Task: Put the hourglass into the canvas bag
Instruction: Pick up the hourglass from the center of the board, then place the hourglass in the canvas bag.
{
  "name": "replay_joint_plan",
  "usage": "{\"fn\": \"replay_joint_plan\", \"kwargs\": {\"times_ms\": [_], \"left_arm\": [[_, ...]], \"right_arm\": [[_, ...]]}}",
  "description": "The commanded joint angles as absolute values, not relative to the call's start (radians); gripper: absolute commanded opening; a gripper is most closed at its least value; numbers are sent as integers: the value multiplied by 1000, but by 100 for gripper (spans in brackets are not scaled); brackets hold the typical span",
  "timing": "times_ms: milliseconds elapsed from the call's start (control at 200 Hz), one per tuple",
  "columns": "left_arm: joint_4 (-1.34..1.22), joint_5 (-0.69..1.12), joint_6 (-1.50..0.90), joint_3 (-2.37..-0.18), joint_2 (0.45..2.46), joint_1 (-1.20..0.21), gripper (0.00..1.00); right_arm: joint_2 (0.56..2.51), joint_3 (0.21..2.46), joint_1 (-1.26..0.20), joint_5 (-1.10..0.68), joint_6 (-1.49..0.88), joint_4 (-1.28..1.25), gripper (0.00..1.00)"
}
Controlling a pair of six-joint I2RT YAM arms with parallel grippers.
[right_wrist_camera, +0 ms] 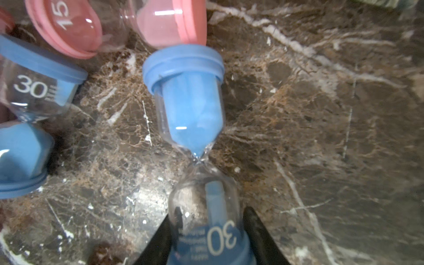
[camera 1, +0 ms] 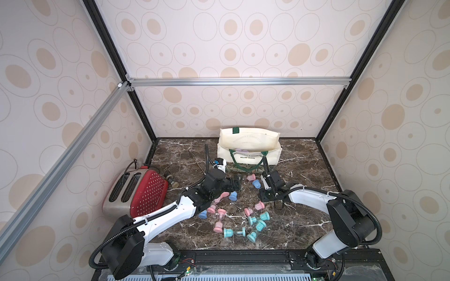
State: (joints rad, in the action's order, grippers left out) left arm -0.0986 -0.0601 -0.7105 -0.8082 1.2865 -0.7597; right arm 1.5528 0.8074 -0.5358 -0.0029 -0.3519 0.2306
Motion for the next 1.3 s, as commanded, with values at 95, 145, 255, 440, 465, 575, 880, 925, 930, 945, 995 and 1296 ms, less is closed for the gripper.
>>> {"fn": "replay_joint_plan", "kwargs": {"times_ms": [95, 145, 255, 440, 465, 575, 880, 925, 930, 945, 995, 1296], "left_arm": [[-70, -100, -684, -844, 1255, -768, 97], [-62, -110, -676, -850, 1251, -767, 97], [-38, -129, -652, -872, 1243, -767, 97], [1, -163, -609, -917, 1233, -765, 98], [6, -167, -603, -923, 1233, -765, 98], [28, -185, -573, -960, 1228, -761, 97], [61, -178, -496, -1072, 1249, -724, 97], [61, -173, -488, -1086, 1254, -716, 97], [61, -172, -488, -1088, 1254, -715, 97], [61, -170, -486, -1091, 1257, -714, 98], [60, -160, -479, -1103, 1264, -704, 97], [17, -47, -487, -1136, 1313, -624, 97]], "right_arm": [[1455, 823, -543, 19, -343, 311, 16], [1432, 832, -543, 22, -339, 334, 15], [1371, 851, -543, 29, -332, 375, 12], [1304, 921, -542, 18, -317, 469, 10], [1300, 933, -543, 11, -314, 483, 10], [1281, 994, -543, -9, -300, 534, 9], [1313, 1186, -543, -139, -266, 600, 8], [1327, 1220, -543, -144, -260, 605, 8], [1328, 1224, -543, -144, -259, 605, 8], [1334, 1237, -544, -143, -258, 603, 8], [1362, 1286, -543, -141, -248, 613, 7], [1645, 1611, -537, -68, -180, 658, 7]]}}
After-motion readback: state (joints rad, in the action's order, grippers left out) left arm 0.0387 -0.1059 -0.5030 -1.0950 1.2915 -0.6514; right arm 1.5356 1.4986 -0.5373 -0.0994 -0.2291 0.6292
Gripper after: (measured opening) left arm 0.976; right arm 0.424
